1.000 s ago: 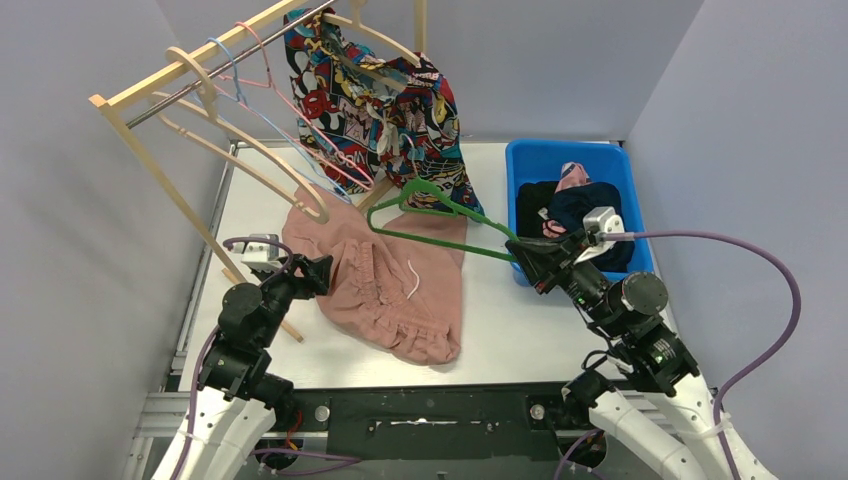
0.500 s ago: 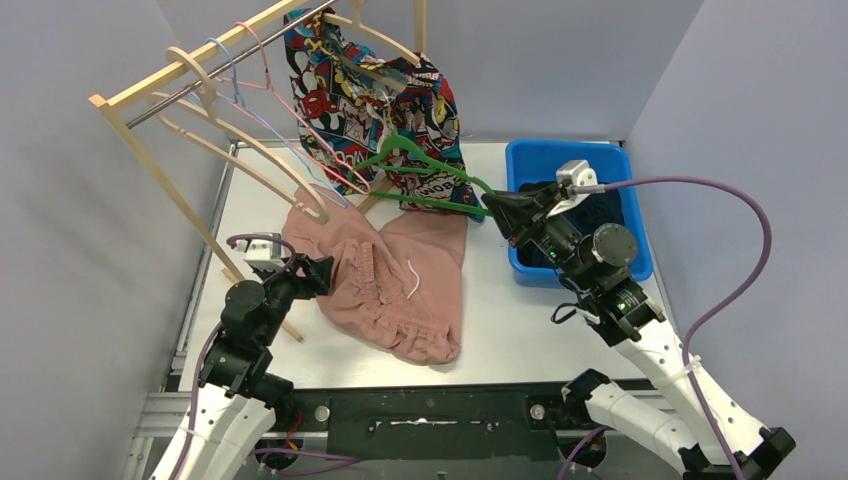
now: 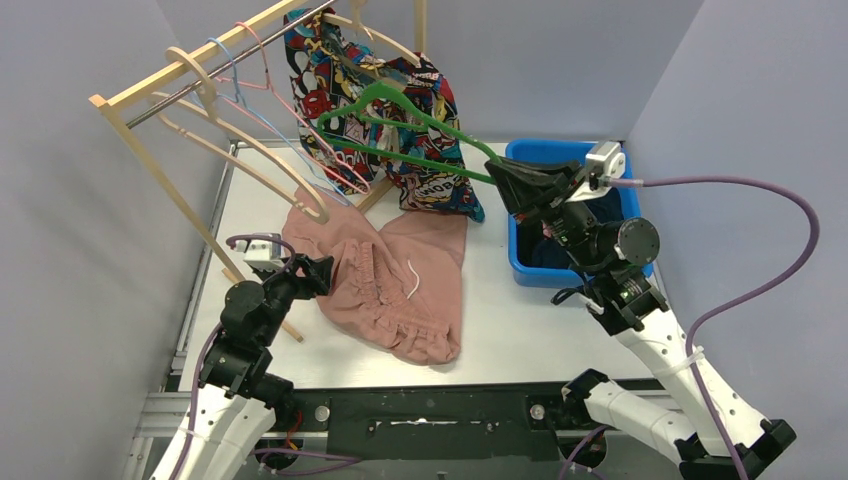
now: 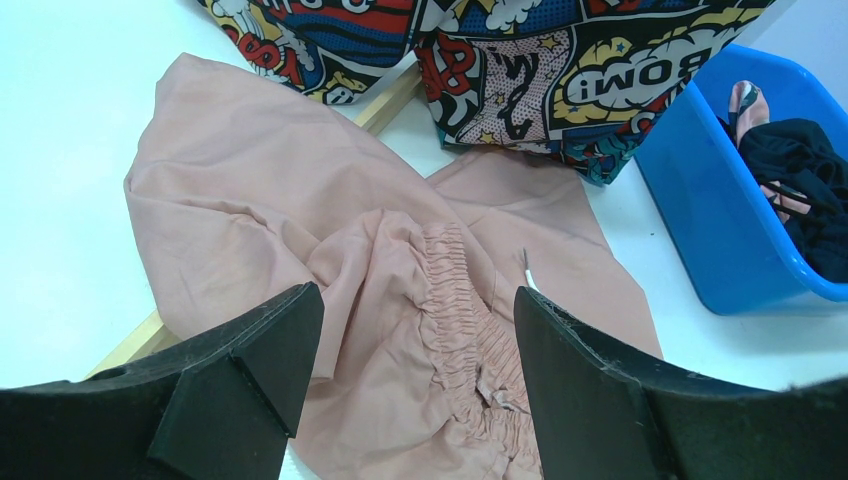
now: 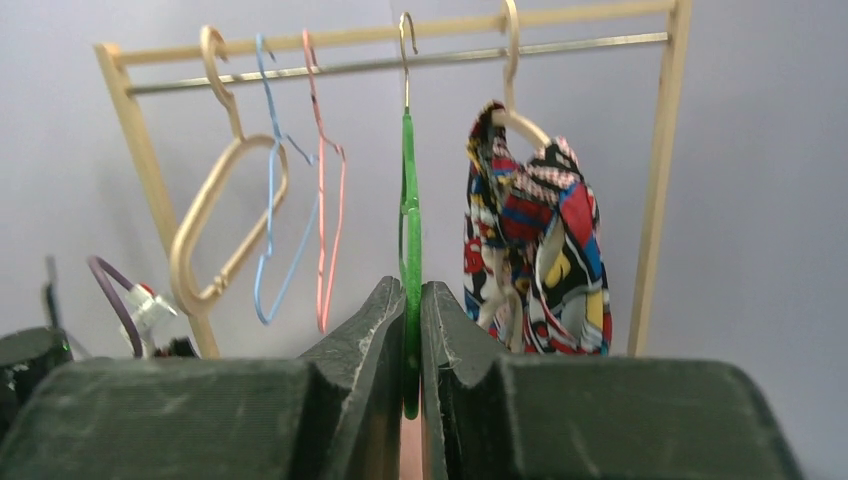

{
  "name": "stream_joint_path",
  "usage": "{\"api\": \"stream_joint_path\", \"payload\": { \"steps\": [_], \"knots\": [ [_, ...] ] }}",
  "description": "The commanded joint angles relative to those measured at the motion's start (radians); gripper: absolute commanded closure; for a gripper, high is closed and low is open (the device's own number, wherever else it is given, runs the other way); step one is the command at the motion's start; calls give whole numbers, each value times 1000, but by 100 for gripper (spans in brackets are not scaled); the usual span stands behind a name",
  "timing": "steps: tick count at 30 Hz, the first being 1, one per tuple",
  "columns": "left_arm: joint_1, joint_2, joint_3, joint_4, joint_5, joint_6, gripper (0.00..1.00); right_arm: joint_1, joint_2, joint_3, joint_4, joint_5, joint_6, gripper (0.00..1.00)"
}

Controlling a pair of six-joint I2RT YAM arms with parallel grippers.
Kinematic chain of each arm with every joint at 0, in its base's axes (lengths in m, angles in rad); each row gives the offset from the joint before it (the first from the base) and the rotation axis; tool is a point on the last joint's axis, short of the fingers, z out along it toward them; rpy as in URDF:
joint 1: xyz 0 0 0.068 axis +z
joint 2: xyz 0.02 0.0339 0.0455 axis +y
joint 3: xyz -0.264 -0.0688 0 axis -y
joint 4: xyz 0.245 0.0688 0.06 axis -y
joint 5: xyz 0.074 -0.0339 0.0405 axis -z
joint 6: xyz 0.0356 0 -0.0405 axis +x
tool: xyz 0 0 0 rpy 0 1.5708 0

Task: Remove the shorts from the hanger
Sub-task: Place the hanger on the clothes rod.

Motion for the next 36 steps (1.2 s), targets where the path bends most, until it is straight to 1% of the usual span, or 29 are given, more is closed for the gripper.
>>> {"api": "stream_joint_path", "payload": {
  "steps": [1,6,9,12,17,21,25,28,29,31,33,34,36],
  "knots": [
    [5,-2,39,33,6,5,30,-3,35,93,191,-29,26,100],
    [5,0,40,31,7,6,30,4,145,183,223,-35,36,100],
    [5,-1,39,31,6,6,30,15,229,267,219,-53,36,100],
    [5,0,39,31,6,6,30,48,315,360,214,-63,23,100],
    [5,-1,40,31,5,6,30,131,458,499,161,-25,-63,100],
    [5,-3,39,30,2,6,30,157,512,477,135,17,-70,100],
    [5,-8,39,30,0,6,30,171,496,331,166,132,-61,100],
    [5,-7,37,32,3,6,30,170,487,260,188,156,-43,94],
    [5,-6,36,33,4,6,30,170,485,252,188,151,-38,89],
    [5,-2,37,33,5,7,30,170,487,244,174,142,-31,78],
    [5,1,39,30,5,7,30,170,486,243,144,144,-25,61],
    [5,2,40,29,3,7,30,170,482,240,127,144,-20,55],
    [5,0,42,25,-2,9,30,170,466,213,109,147,-7,48]
  ]
}}
